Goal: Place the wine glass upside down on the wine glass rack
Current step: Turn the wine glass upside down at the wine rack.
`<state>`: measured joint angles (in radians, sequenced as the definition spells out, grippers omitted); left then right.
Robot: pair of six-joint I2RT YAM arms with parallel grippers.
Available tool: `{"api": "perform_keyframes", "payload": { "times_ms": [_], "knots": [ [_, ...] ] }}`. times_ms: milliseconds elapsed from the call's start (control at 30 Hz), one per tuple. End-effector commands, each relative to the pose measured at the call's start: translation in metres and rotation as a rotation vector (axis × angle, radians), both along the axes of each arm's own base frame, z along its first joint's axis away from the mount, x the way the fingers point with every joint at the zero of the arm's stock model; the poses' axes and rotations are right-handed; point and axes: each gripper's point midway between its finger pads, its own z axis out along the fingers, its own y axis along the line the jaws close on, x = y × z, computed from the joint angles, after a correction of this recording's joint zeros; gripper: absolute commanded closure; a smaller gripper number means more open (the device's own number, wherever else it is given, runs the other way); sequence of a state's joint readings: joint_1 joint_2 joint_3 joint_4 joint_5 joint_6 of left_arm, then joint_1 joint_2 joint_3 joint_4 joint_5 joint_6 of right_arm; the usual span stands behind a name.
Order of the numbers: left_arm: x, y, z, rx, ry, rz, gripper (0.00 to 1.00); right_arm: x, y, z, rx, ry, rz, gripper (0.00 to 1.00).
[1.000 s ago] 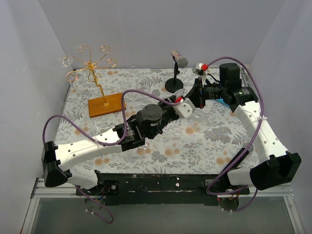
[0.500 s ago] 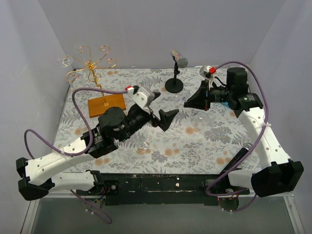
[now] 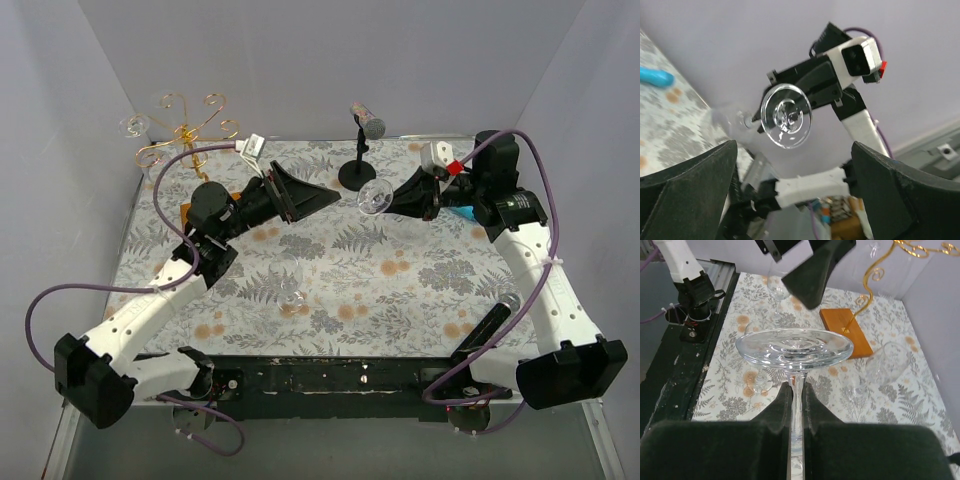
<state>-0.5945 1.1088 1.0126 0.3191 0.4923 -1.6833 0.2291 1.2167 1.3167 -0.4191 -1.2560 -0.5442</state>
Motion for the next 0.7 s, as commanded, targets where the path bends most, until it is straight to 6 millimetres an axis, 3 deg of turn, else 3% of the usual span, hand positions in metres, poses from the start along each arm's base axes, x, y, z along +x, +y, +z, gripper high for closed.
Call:
{"api": "perform_keyframes", "payload": {
  "times_ms": [0,100,400,667],
  "knots": [
    [-0.038,-0.006,0.021,-0.132,0.089,-0.261,0.02,-0.011,0.004,0.043,0.089,-0.233,0.152,0.99],
    [-0.04,-0.01,0.018,-0.153,0.14,-0.312,0.05,-0.01,0.006,0.042,0.102,-0.231,0.183,0.99],
    [-0.035,-0.02,0.005,-0.175,0.272,-0.397,0.28,-0.021,0.016,0.038,0.119,-0.223,0.26,0.99],
    [-0.033,-0.024,0.008,-0.186,0.294,-0.412,0.37,-0.024,0.027,0.03,0.118,-0.211,0.282,0.99]
  ]
}}
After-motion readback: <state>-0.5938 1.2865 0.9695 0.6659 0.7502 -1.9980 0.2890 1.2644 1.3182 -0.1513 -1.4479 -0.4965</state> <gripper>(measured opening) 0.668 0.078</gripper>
